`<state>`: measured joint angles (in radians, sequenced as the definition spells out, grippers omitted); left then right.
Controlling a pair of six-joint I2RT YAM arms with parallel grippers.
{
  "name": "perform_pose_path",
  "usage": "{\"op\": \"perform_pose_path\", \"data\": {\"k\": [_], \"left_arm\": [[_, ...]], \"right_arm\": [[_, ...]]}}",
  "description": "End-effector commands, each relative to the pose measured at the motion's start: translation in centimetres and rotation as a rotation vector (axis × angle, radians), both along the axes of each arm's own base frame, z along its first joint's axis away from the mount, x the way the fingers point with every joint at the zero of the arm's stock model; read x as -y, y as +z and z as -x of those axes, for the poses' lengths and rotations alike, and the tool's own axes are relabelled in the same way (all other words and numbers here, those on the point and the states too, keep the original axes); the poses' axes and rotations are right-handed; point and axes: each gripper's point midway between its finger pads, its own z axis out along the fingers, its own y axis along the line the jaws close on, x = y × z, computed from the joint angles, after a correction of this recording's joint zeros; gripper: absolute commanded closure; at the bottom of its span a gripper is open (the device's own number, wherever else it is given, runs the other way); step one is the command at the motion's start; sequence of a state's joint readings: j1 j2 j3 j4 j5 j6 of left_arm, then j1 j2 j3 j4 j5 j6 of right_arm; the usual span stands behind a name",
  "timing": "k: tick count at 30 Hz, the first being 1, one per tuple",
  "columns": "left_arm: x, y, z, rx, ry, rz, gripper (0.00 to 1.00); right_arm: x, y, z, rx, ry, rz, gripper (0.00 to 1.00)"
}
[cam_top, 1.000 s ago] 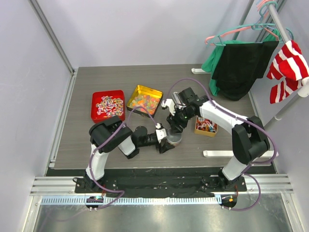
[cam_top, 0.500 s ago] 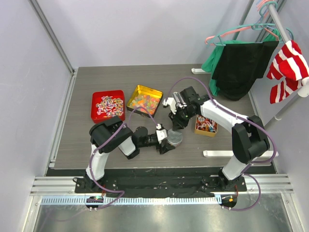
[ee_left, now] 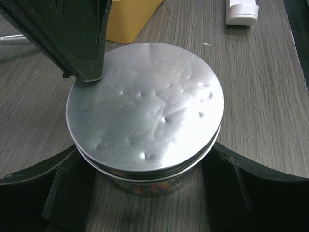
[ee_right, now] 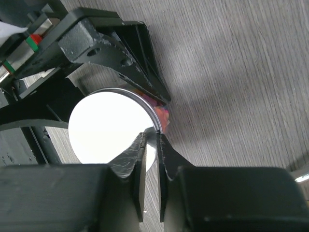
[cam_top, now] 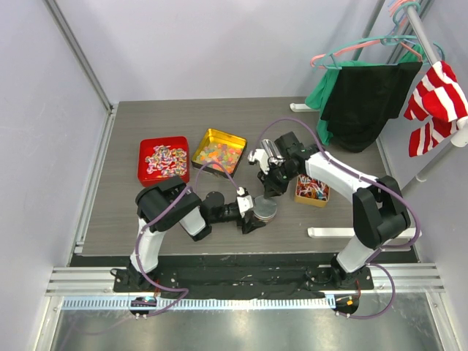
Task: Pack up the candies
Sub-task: Screw the bottle lid onto the packing bottle.
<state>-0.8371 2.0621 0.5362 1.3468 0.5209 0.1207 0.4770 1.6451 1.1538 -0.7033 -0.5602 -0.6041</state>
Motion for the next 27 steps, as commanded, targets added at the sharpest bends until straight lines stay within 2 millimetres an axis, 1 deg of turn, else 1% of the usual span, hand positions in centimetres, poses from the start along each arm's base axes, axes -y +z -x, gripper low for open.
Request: {"op": "perform_pose_path", "data": {"k": [1,3,5,11,13,16,19,26,27], "left_arm": [[0.5,4.1,-2.2,0.165,0.061,0.132,0.92],[0.5,4.2,-2.3,0.163,0.064,0.133,0.93],[0.6,4.2,-2.3,0.161,0.063,0.134,0.95],[0.5,4.2,-2.4,0.161,0.069,0.135,0.97],[0.5,4.2,-2.3,0.158,0.066,0.136,0.97],[0.5,4.1,-2.3,0.158,0.065,0.133,0.98],[0.5,4.2,-2.3,0.160,0.064,0.134,0.99],[0.5,4.2,-2.3,0.160,0.061,0.134,1.00],[0.5,4.2,-2.3,0.160,0.060,0.135,1.00]], "right_arm": [[2.3,-1.5,3.8,-0.114,0.008,0.082,0.84],[2.6,-1.3,4.4,-0.120,0.007,0.081,0.85],[2.8,-0.9,4.6,-0.107,0.001,0.077,0.85],[3.5,-0.5,6.2,-0.121,-0.002,0.075,0.85],[3.7,-0.4,6.3,-0.116,-0.008,0.080,0.85],[3.6,0.5,5.4,-0.064,-0.023,0.067,0.85],[3.0,1.7,3.9,-0.018,-0.030,0.044,0.85],[1.1,3.2,-0.2,0.042,-0.033,0.020,0.85],[0.6,4.0,-1.0,0.061,-0.031,0.003,0.85]]}}
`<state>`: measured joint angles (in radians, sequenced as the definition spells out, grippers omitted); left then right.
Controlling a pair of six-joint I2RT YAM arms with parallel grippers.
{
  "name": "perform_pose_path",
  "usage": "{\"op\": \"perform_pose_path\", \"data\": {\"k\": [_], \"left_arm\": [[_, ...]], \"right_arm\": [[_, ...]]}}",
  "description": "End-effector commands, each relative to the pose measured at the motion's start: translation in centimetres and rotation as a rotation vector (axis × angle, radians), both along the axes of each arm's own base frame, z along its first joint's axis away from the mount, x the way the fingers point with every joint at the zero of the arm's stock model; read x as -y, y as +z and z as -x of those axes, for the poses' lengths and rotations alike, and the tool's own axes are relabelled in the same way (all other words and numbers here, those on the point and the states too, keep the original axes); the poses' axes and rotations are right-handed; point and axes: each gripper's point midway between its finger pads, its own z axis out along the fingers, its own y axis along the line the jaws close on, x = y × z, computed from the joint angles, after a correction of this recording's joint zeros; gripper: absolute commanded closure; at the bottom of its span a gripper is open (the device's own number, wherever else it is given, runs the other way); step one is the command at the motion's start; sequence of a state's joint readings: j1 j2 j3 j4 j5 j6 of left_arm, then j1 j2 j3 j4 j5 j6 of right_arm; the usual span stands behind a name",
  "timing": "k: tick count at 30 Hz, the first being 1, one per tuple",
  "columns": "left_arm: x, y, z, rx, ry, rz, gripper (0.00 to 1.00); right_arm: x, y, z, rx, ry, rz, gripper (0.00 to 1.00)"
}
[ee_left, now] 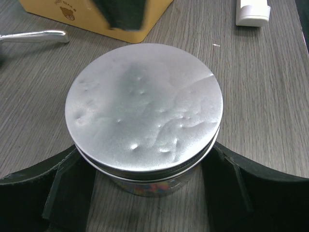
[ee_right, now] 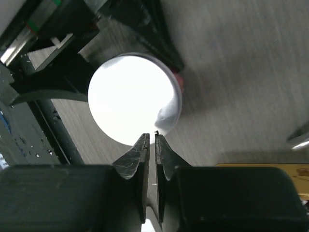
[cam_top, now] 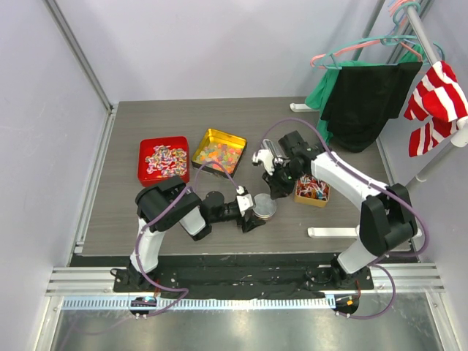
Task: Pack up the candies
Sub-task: Screw the bottle lid onto the packing bottle.
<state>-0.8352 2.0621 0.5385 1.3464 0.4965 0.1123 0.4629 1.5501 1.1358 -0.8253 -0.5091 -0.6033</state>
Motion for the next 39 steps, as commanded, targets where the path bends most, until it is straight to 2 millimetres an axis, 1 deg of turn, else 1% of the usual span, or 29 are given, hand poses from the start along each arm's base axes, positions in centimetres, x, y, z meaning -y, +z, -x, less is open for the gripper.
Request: {"op": "perform_pose_path", "data": {"k": [1,2,3,4,6,7,8,13,16,21,27,33,36,37,39], "left_arm": [[0.6,4.1,-1.8,0.165,0.034,0.132,1.00],[0.7,4.2,-1.8,0.166,0.033,0.133,1.00],[0.6,4.2,-1.8,0.168,0.033,0.133,1.00],[0.6,4.1,-1.8,0.165,0.033,0.132,1.00],[0.6,4.1,-1.8,0.165,0.033,0.132,1.00],[0.7,4.2,-1.8,0.166,0.033,0.133,1.00],[0.6,4.2,-1.8,0.166,0.034,0.133,1.00],[0.7,4.2,-1.8,0.166,0.034,0.133,1.00],[0.7,4.0,-1.9,0.163,0.036,0.131,1.00],[0.7,4.0,-1.9,0.163,0.036,0.131,1.00],[0.7,4.1,-1.9,0.164,0.036,0.132,1.00],[0.7,4.1,-1.8,0.164,0.035,0.132,1.00],[0.7,4.1,-1.8,0.162,0.036,0.132,1.00],[0.6,4.1,-1.9,0.162,0.039,0.132,1.00],[0.6,4.0,-1.9,0.160,0.039,0.131,1.00]], "right_arm": [[-2.2,2.3,-3.4,0.071,0.005,-0.058,0.85],[-2.4,2.5,-3.7,0.073,0.009,-0.067,0.85],[-3.0,3.0,-4.3,0.082,0.011,-0.087,0.85],[-3.3,2.5,-4.5,0.063,0.014,-0.091,0.84],[-4.2,2.7,-4.9,0.047,0.016,-0.122,0.84],[-4.4,2.1,-5.1,0.029,0.019,-0.123,0.84],[-4.7,2.1,-5.3,0.023,0.021,-0.130,0.83],[-6.0,1.4,-4.9,-0.024,0.054,-0.161,0.82],[-6.1,1.0,-4.7,-0.043,0.057,-0.160,0.82],[-5.8,0.5,-3.9,-0.067,0.066,-0.152,0.79],[-5.2,-0.5,-3.4,-0.076,0.066,-0.129,0.78],[-4.5,-1.0,-2.6,-0.084,0.065,-0.105,0.78],[-3.7,-1.3,-1.8,-0.091,0.067,-0.083,0.80],[-3.2,-1.7,-1.2,-0.109,0.064,-0.070,0.80],[-2.8,-1.6,-0.7,-0.104,0.065,-0.064,0.81]]}}
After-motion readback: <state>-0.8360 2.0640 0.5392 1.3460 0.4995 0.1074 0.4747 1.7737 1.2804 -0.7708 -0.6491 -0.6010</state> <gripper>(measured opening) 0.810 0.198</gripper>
